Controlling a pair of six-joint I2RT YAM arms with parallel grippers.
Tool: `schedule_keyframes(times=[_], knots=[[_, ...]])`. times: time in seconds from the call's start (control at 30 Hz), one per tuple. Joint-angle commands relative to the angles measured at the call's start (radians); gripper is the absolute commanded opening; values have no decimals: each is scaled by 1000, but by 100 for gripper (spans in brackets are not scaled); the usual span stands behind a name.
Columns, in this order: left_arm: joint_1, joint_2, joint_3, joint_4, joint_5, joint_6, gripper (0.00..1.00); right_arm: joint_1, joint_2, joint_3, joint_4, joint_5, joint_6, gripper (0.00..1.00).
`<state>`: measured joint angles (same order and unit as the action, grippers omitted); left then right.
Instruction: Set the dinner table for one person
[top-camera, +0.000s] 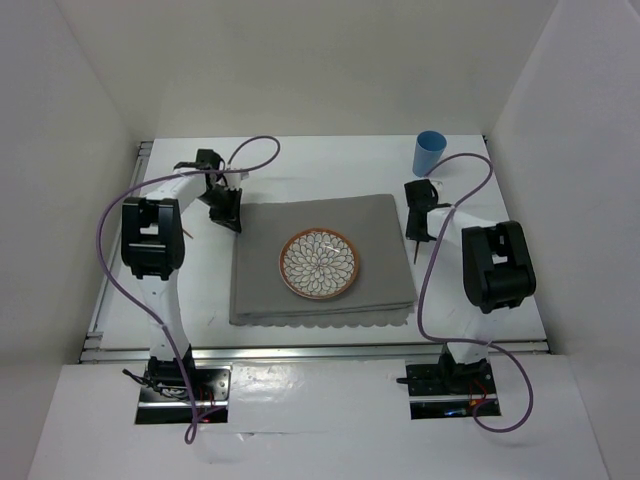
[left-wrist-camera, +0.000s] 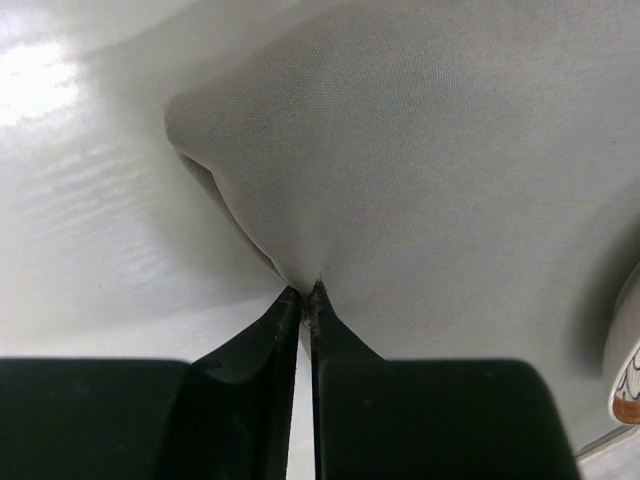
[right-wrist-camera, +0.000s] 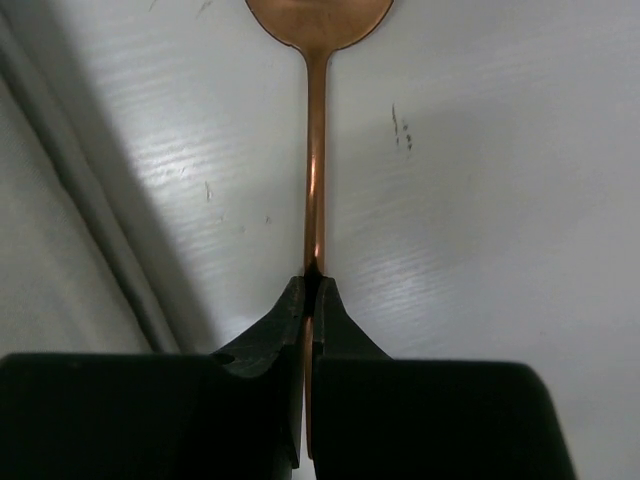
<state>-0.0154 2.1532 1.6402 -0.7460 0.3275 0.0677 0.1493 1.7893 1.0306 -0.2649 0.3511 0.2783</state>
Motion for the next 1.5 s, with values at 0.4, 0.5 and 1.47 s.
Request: schedule_keyframes(times=[0.4, 0.5, 1.47], knots=[[0, 5, 17, 36, 33, -2, 21, 145, -261, 9, -151, 81, -39, 0], [0, -15, -3, 36, 33, -2, 28, 188, -304, 23, -218, 45, 10, 0], [0, -72, -2, 14, -76, -20, 56, 326, -280, -221, 7, -141, 230, 0]])
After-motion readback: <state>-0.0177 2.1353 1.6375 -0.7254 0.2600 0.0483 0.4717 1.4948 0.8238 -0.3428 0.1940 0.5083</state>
